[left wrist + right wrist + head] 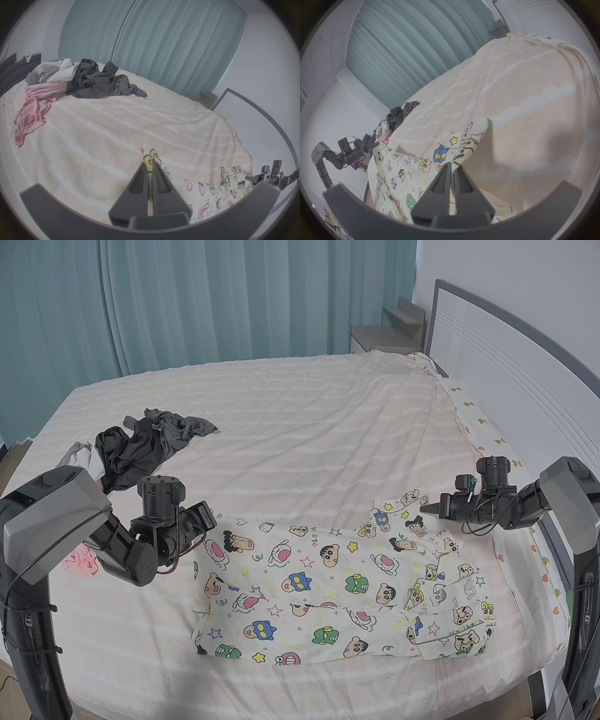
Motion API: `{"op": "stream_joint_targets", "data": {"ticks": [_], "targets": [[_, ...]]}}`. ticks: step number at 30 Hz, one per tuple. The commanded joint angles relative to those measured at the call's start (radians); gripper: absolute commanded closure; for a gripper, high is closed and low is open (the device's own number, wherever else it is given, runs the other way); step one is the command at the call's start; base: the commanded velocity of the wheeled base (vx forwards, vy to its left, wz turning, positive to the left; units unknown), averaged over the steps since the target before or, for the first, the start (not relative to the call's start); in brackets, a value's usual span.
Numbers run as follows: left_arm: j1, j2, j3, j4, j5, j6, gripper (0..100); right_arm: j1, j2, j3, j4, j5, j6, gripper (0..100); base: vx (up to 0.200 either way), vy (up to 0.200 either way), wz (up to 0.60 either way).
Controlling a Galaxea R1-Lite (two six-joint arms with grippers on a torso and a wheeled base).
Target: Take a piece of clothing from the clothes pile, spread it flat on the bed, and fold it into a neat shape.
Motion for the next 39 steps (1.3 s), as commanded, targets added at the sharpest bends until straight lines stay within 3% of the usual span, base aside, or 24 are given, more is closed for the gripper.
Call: {"op": "stream_joint_targets", "data": {"ticks": [1,3,4,12,19,23,29,39], "targets": [[-0.005,-0.002,0.008,-0.001,0.001,-0.001,100,-0.003,0.015,-0.002,-0.004,-0.002,-0.021,100,0.000,0.000,0.00],[-0.006,0.001,0.008,-0.003,0.000,0.000,100,-0.014,0.023,-0.004,-0.009,-0.002,-0.042,100,0.000,0.000,0.00],[-0.006,0.001,0.008,-0.003,0.000,0.000,100,-0.017,0.025,-0.002,-0.012,-0.002,-0.052,0,0.000,0.000,0.00],[-0.008,0.002,0.006,-0.003,0.000,-0.001,100,-0.056,0.057,0.007,-0.103,-0.028,-0.113,0,0.000,0.000,0.00],[-0.008,0.004,0.006,-0.001,0.000,-0.001,100,-0.080,0.049,0.078,-0.113,-0.013,-0.137,0,0.000,0.000,0.00],[-0.008,0.004,0.008,-0.001,0.001,-0.001,100,-0.086,0.046,0.127,-0.116,0.007,-0.203,0,0.000,0.000,0.00],[-0.008,0.004,0.008,-0.001,0.005,-0.001,100,-0.086,0.020,0.171,-0.123,0.048,-0.210,0,0.000,0.000,0.00],[-0.008,0.011,0.008,-0.001,0.005,-0.001,100,-0.057,0.061,0.151,-0.149,0.048,-0.208,0,0.000,0.000,0.00]]}}
